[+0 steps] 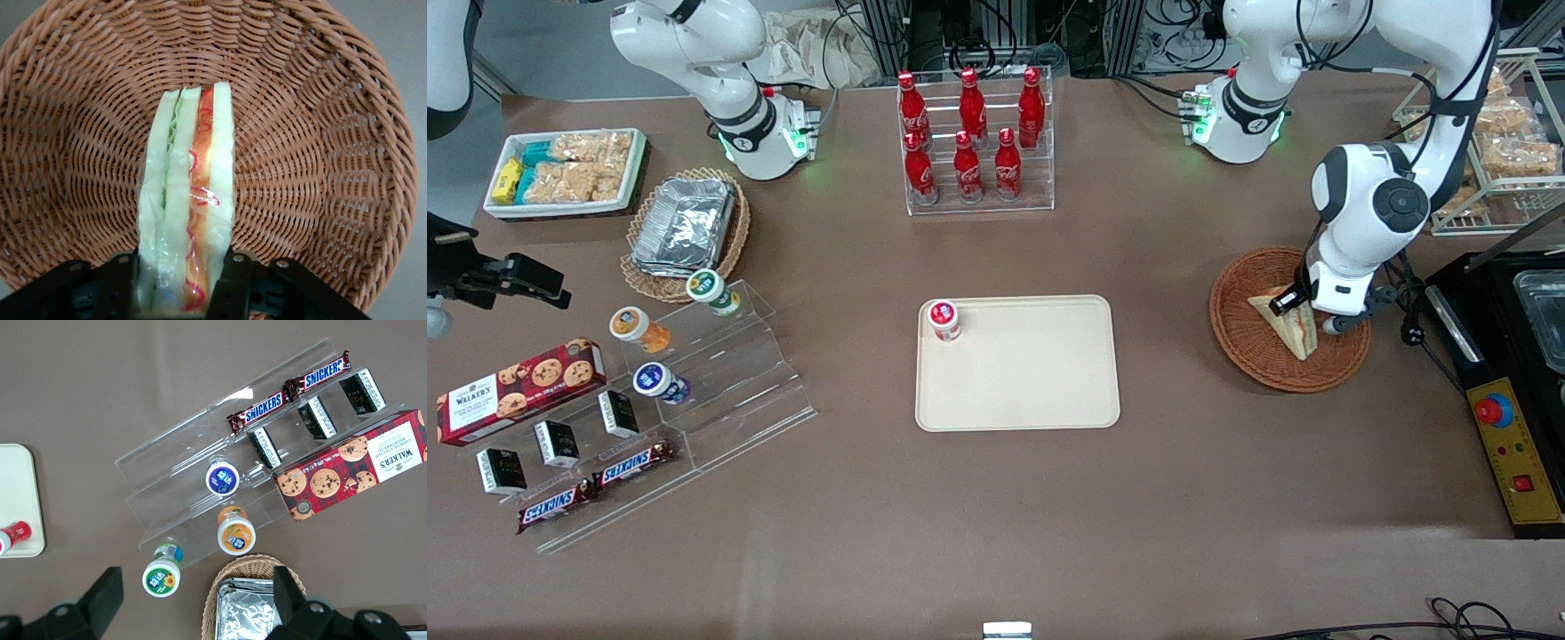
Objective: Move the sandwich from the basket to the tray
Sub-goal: 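Lower the left gripper and close it on the sandwich, then lift the sandwich up out of the basket with the left gripper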
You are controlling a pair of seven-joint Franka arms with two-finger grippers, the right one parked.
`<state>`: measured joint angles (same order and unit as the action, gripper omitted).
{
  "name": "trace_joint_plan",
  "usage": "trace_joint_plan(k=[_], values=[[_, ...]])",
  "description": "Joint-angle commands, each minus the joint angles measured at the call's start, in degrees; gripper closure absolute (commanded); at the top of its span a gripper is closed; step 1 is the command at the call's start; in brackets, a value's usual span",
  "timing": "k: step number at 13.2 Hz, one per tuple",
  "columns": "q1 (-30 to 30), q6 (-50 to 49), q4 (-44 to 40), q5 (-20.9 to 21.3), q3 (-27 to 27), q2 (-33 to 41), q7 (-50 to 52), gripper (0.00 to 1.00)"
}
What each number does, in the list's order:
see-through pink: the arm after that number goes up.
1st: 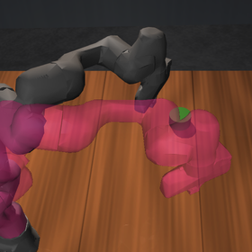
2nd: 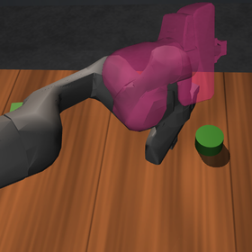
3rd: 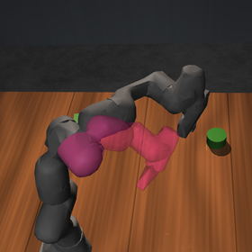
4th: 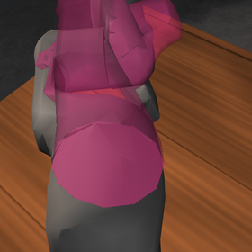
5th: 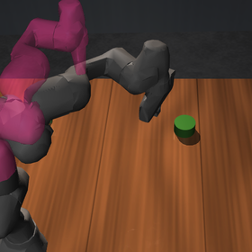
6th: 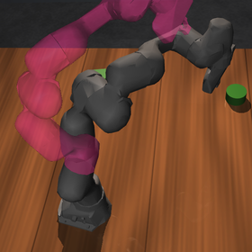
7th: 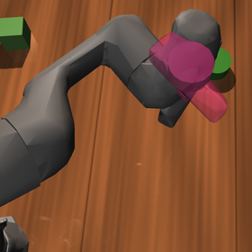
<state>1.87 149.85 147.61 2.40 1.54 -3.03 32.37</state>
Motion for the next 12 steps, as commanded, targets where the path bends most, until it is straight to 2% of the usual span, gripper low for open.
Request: trace_joint_plan(k=[1, 3, 6, 10, 12], values=[[0.06, -1.55, -0.30, 1.28, -0.57, 2.66, 0.68, 1.00], [0.06, -7.00, -2.49, 3.04, -0.48, 6.62, -1.41, 1.00], [-0.11, -19.81, -9.77, 3.05, -0.31, 9.79, -8.26, 1.00], [0.50, -45.02, -29.61, 3.13, -0.74, 7.88, -12.85, 1.00], [0.50, -52.78, -37.10, 3.05, -3.46, 7.69, -13.82, 1.00]])
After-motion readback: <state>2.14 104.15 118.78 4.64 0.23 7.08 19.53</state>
